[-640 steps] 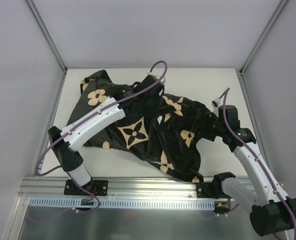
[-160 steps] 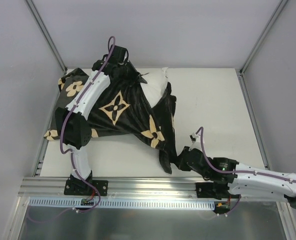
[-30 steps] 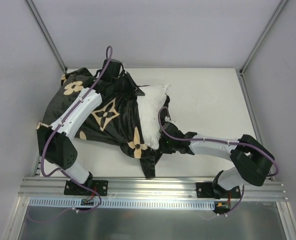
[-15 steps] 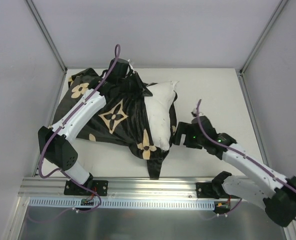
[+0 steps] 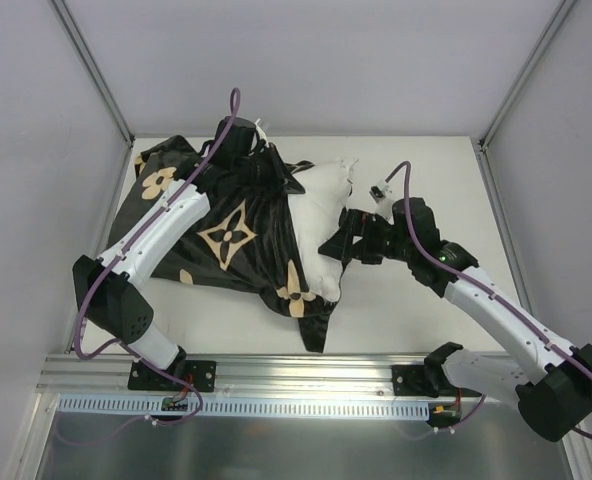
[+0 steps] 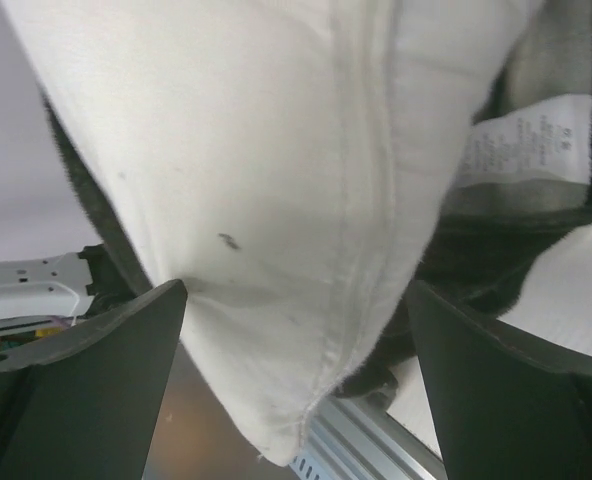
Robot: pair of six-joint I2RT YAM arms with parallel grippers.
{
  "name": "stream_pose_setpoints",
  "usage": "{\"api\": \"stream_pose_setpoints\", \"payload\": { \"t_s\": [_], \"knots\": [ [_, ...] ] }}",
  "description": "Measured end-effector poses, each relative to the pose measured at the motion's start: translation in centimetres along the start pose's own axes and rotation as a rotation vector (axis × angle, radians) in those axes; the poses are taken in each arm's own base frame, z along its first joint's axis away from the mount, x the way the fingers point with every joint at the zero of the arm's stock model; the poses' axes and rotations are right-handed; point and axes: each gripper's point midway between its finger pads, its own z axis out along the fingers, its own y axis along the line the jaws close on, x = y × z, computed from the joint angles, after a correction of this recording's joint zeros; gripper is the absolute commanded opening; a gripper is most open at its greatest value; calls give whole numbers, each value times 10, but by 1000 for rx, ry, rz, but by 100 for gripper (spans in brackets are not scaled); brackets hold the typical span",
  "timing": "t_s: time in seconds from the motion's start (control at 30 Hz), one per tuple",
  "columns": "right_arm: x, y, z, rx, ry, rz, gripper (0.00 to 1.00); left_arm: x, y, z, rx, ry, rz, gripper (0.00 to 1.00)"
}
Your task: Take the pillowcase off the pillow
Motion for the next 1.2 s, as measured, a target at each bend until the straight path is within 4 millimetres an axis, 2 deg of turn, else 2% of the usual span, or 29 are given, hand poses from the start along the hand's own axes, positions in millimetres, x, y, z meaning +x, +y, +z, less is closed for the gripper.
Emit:
{"api": "stream_pose_setpoints", "payload": {
  "t_s": [0.2, 0.3, 0.4, 0.43, 0.47, 0.5, 0.53, 0.57, 0.6, 0.63, 0.67, 0.7, 0.73, 0.8, 0.83, 0.93, 1.0, 1.07, 1.2],
  "knots": [
    [-5, 27, 4, -129, -11, -18, 96, 2, -2, -1, 12, 12, 5, 0],
    [-7, 33, 8, -160, -17, -3, 96, 1, -3, 0, 15, 9, 7, 0],
    [-4, 35, 23, -161, 8, 6, 99, 4, -4, 2, 16, 15, 9, 0],
    [-1, 35, 33, -149, 35, 9, 92, 6, -5, 4, 14, 24, 11, 0],
    [2, 35, 43, -137, 60, 12, 80, 7, -7, 8, 12, 32, 14, 0],
    [3, 33, 52, -123, 79, 12, 51, 10, -9, 12, 10, 44, 19, 0],
    [4, 30, 59, -107, 90, 10, 32, 12, -10, 17, 7, 54, 23, 0],
    [4, 24, 61, -82, 89, 29, 1, 17, -9, 22, -1, 71, 26, 0],
    [2, 20, 59, -70, 83, 26, 1, 19, -7, 26, -8, 81, 25, 0],
    [-2, 16, 55, -52, 69, 41, 1, 22, -5, 30, -11, 91, 27, 11],
    [-7, 10, 47, -39, 51, 52, 1, 22, -7, 32, -4, 92, 32, 25],
    [-13, 6, 41, -30, 31, 61, 1, 21, -11, 33, 11, 91, 44, 62],
    [-21, -1, 31, -16, 0, 76, 1, 19, -17, 32, 37, 89, 63, 75],
    [-40, -24, 9, 28, -84, 111, 1, 13, -40, 23, 118, 84, 101, 91],
    [-50, -42, -5, 63, -136, 140, 1, 11, -50, 17, 155, 75, 130, 99],
    [-62, -83, -34, 153, -218, 210, 1, 7, -66, -7, 217, 50, 196, 99],
    [-59, -105, -47, 211, -232, 246, 1, -3, -64, -30, 236, -2, 239, 99],
    [-52, -114, -52, 232, -215, 257, 1, -13, -42, -54, 204, -65, 255, 99],
    [-43, -120, -60, 227, -185, 261, 1, -26, 32, -85, 28, -170, 210, 99]
  ]
}}
